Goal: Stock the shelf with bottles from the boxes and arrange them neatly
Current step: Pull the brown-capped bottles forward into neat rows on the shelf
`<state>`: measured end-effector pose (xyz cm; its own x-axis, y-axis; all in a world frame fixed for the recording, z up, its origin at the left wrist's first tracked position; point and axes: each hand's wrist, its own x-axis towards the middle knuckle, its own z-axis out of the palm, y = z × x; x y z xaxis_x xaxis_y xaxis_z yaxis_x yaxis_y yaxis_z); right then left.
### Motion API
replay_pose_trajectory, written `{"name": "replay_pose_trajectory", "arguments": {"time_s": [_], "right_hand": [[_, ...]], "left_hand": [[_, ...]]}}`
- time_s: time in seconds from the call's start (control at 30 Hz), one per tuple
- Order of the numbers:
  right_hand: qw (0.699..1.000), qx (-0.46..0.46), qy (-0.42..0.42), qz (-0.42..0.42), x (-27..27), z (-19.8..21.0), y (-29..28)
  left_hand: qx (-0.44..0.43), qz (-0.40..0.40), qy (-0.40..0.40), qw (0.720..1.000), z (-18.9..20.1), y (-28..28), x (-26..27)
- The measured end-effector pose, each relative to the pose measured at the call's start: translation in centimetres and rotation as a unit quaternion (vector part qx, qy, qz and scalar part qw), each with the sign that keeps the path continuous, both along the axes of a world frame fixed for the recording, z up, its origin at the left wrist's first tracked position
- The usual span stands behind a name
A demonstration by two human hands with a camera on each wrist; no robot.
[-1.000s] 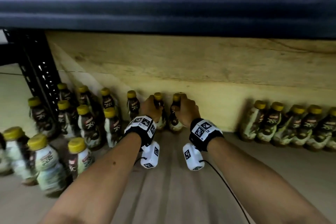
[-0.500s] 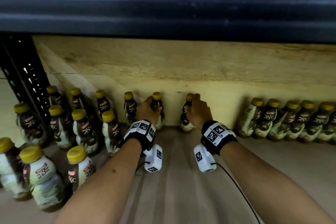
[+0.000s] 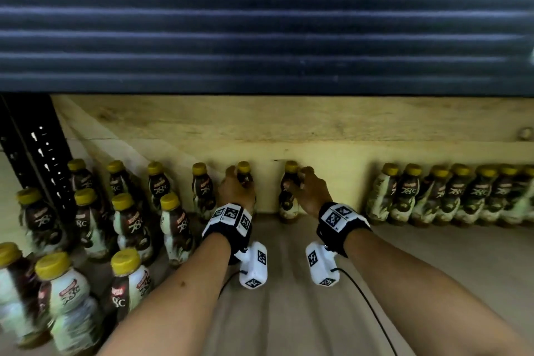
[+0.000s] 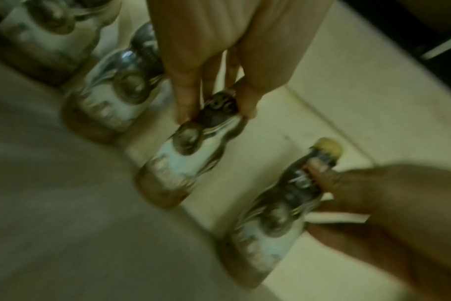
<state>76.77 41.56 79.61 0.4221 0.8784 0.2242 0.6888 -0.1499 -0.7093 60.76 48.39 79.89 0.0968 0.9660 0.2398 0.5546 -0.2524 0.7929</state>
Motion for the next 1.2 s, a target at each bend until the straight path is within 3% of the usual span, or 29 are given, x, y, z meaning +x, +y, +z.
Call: {"name": "replay_pose_trajectory", "arguments": {"time_s": [0.1,0.23,0.3,0.37,0.43,0.53,0.63,0.77,0.87,1.0,1.1,1.2], "right_hand": [[0.999,0.024,0.018,-0.013,1.7,0.1,-2.0],[0.986,0.135,0.035,-0.091,6.2,2.1,-4.7],[0.967,0.201,0.059,-0.147,9.6,3.5,-6.7],[0.948,0.237,0.049,-0.207,13.4,4.0,-9.1],[0.947,0.200,0.014,-0.251,16.6,3.8,-11.3],[0.979,0.112,-0.034,-0.170,18.8,2.6,-13.3],[0.986,0.095,-0.091,-0.103,20.0,0.6,-14.1],[0.994,0.067,-0.069,-0.052,21.2,-1.0,-14.9],[0.998,0.056,-0.023,-0.032,21.6,-1.4,-15.1],[0.994,-0.001,-0.106,-0.015,22.2,-1.4,-14.3],[0.984,-0.056,-0.161,0.052,22.0,-1.4,-14.2],[0.986,-0.040,-0.143,0.077,21.1,-1.1,-14.5]], "left_hand": [[0.081,0.001,-0.036,0.996,1.6,-1.0,1.0],[0.248,-0.061,-0.094,0.962,4.2,-3.8,4.0],[0.236,-0.110,-0.140,0.955,4.6,-5.0,6.6],[0.172,-0.159,-0.196,0.952,4.4,-6.0,10.0],[0.102,-0.208,-0.221,0.947,3.3,-7.1,13.7],[0.068,-0.250,-0.147,0.955,1.7,-9.0,18.3],[0.039,-0.266,-0.055,0.962,0.5,-9.5,21.2],[0.003,-0.288,0.023,0.957,-1.4,-9.6,24.4],[-0.012,-0.291,0.004,0.957,-2.3,-10.1,25.4],[0.023,-0.288,0.050,0.956,-2.1,-9.2,24.9],[0.021,-0.311,0.039,0.949,-2.0,-8.9,23.2],[0.019,-0.329,0.016,0.944,-2.0,-9.3,20.6]]}}
